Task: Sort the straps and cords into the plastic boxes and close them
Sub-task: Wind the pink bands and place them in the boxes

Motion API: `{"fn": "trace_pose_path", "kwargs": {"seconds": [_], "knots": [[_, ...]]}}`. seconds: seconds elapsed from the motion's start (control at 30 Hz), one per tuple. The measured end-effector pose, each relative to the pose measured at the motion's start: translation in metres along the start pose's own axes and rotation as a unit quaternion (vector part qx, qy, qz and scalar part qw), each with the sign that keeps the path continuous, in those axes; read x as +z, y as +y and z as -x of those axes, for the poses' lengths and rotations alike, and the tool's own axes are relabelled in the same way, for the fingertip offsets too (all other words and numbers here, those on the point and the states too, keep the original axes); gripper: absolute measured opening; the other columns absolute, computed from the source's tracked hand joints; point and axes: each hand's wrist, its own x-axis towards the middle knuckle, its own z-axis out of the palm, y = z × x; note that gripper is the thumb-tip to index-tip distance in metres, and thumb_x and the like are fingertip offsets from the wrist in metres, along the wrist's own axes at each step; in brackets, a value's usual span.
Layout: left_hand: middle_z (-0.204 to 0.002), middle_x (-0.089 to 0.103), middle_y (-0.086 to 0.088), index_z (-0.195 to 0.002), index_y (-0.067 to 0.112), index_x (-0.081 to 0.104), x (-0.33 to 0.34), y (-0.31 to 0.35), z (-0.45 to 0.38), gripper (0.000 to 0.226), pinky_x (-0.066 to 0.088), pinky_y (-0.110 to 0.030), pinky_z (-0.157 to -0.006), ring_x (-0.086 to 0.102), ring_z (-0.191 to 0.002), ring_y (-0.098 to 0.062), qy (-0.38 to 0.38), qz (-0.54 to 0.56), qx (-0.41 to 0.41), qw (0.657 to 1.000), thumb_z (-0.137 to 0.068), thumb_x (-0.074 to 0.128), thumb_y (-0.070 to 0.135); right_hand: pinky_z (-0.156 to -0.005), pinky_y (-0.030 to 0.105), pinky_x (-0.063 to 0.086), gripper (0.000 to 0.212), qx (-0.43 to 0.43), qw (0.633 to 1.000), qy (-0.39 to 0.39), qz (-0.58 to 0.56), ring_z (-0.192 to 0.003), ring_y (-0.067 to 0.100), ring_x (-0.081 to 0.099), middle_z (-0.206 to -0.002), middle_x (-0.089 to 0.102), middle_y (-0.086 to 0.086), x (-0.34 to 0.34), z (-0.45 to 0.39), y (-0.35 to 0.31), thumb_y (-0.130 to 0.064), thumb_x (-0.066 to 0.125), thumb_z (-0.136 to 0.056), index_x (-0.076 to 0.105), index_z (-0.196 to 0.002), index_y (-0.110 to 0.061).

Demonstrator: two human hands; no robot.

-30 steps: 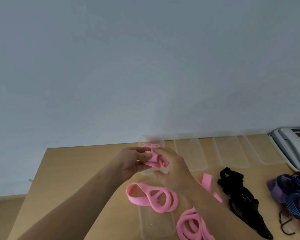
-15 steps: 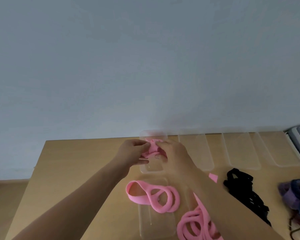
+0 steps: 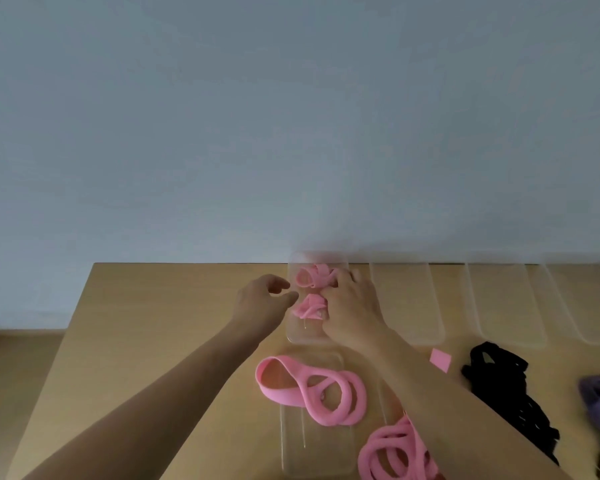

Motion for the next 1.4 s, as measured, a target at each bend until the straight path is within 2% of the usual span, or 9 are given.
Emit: {"fn": "trace_pose_path", "kwargs": {"seconds": [0.2,0.37,0.47,0.63,0.8,0.9,1.1,1.2,1.4], "knots": [[-0.103,0.067,0.007,-0.105,0.03,0.067,0.001,-0.005,-0.002,0.02,0.059,-0.042,-0.086,0.064,-0.095,-0.014,-0.014,0.013,-0.005,1.0,-0.087,0.074,0.028,-0.095,0.034,0.044,0.036,0.03,0.999,-0.01,-0.01,-0.115,0.026,0.047,-0.121,0.06,0.001,0.001,-0.013,0.004,-0.05,0.057,-0.094,0.07,-0.121,-0.03],[-0.104,0.066,0.008,-0.105,0.03,0.066,0.001,-0.005,-0.002,0.021,0.058,-0.044,-0.088,0.065,-0.096,-0.016,-0.016,0.016,-0.005,1.0,-0.086,0.075,0.028,-0.065,0.031,0.043,0.018,0.084,0.983,0.093,-0.133,-0.091,0.025,0.06,-0.089,0.07,0.0,-0.003,-0.013,0.007,-0.04,0.075,-0.084,0.075,-0.09,-0.023],[-0.106,0.066,0.009,-0.109,0.028,0.067,0.001,-0.005,-0.002,0.023,0.057,-0.045,-0.09,0.064,-0.099,-0.016,-0.015,0.015,-0.003,1.0,-0.086,0.074,0.029,-0.062,0.031,0.04,0.015,0.089,0.981,0.112,-0.135,-0.083,0.025,0.063,-0.084,0.071,0.001,0.0,-0.01,0.007,-0.036,0.073,-0.087,0.077,-0.093,-0.022],[-0.109,0.066,0.008,-0.107,0.029,0.068,0.002,-0.006,-0.003,0.022,0.057,-0.044,-0.089,0.063,-0.1,-0.015,-0.004,0.003,0.006,1.0,-0.086,0.074,0.028,-0.069,0.031,0.046,0.018,0.076,0.985,0.102,-0.116,-0.095,0.024,0.062,-0.101,0.071,0.0,0.005,-0.008,0.009,-0.033,0.066,-0.094,0.078,-0.105,-0.027],[-0.115,0.065,0.005,-0.109,0.029,0.071,0.006,-0.008,-0.003,0.023,0.052,-0.035,-0.082,0.061,-0.095,-0.011,0.011,-0.061,0.047,0.997,-0.086,0.075,0.029,-0.073,0.027,0.039,0.022,0.047,0.989,0.101,-0.101,-0.105,0.024,0.058,-0.113,0.068,-0.005,0.011,-0.006,0.008,-0.034,0.061,-0.096,0.076,-0.111,-0.029],[-0.116,0.063,0.005,-0.111,0.029,0.071,0.008,-0.007,-0.002,0.025,0.045,-0.029,-0.078,0.059,-0.094,-0.011,0.011,-0.093,0.063,0.994,-0.087,0.075,0.03,-0.072,0.026,0.035,0.021,0.045,0.99,0.095,-0.094,-0.103,0.024,0.057,-0.108,0.066,-0.002,0.012,-0.008,0.007,-0.034,0.064,-0.093,0.077,-0.106,-0.024],[-0.118,0.063,0.005,-0.112,0.027,0.072,0.005,-0.008,-0.002,0.025,0.045,-0.03,-0.078,0.059,-0.095,-0.01,0.017,-0.091,0.06,0.994,-0.087,0.074,0.03,-0.078,0.025,0.036,0.017,0.0,0.994,0.057,-0.093,-0.101,0.022,0.049,-0.106,0.064,-0.006,0.009,-0.002,0.016,-0.038,0.08,-0.079,0.079,-0.089,-0.024],[-0.117,0.064,0.005,-0.112,0.027,0.072,0.005,-0.009,-0.002,0.025,0.044,-0.029,-0.078,0.059,-0.095,-0.01,0.017,-0.091,0.062,0.994,-0.087,0.075,0.029,-0.085,0.031,0.044,0.026,-0.025,0.997,0.037,-0.065,-0.103,0.024,0.046,-0.109,0.064,-0.005,0.009,0.003,0.016,-0.039,0.081,-0.078,0.078,-0.099,-0.023],[-0.116,0.068,0.009,-0.113,0.024,0.071,0.006,-0.008,0.001,0.028,0.052,-0.032,-0.083,0.063,-0.099,-0.01,0.0,-0.09,0.069,0.994,-0.086,0.076,0.024,-0.099,0.036,0.042,0.031,-0.053,0.997,0.043,-0.028,-0.116,0.023,0.049,-0.117,0.068,-0.006,0.005,0.0,0.008,-0.039,0.072,-0.085,0.072,-0.112,-0.024]]}}
